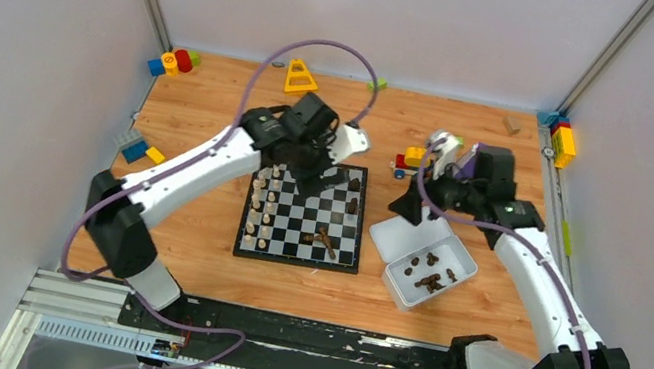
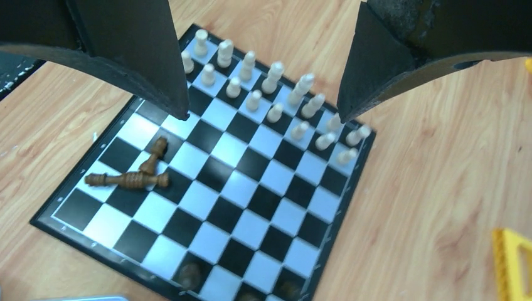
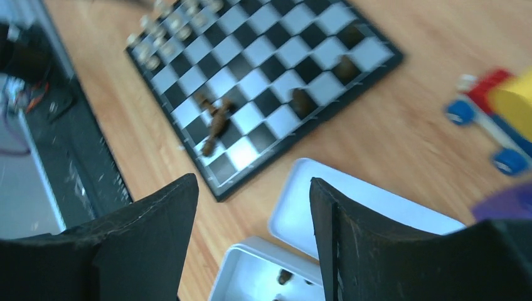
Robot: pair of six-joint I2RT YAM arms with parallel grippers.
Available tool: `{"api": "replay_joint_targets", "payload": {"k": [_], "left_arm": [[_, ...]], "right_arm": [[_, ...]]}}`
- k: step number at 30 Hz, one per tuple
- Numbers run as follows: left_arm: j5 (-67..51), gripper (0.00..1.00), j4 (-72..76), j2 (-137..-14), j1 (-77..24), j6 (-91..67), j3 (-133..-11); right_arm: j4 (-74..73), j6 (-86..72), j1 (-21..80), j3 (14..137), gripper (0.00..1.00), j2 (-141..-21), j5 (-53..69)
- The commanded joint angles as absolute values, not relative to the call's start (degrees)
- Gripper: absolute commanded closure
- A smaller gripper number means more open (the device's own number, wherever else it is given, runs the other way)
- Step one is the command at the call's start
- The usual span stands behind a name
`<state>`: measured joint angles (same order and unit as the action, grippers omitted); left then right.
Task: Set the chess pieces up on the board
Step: Pick up the chess piece from the chessboard.
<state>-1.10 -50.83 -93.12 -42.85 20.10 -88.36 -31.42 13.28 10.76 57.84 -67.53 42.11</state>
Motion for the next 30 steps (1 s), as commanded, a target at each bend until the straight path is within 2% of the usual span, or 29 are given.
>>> {"api": "replay_joint_targets", "payload": {"k": [1,6,11,17,30], "left_arm": [[-4.2,0.03,-45.3,-83.3,-37.7,21.0,-83.1],[-8.9,0.0,-44.6,-75.8,-30.8,19.5,-81.2],[-13.1,0.0,-43.6,-72.2,-23.5,17.1,-80.6],[-13.2,0.0,-43.0,-70.0,-21.8,16.9,-79.0],[-13.2,0.0,-42.2,-69.0,-21.6,17.2,-77.6]], "right_arm": [[-30.7,18.3,23.8,53.7,0.34,-67.7,35.3],[-22.2,17.4,37.5,47.7,0.36,-72.0,24.6],[-19.3,14.3,46.8,50.1,0.37,-80.6,12.0],[-19.3,11.8,50.0,54.4,0.48,-89.2,8.5],[-19.8,12.5,53.2,55.8,0.59,-93.5,7.4]]}}
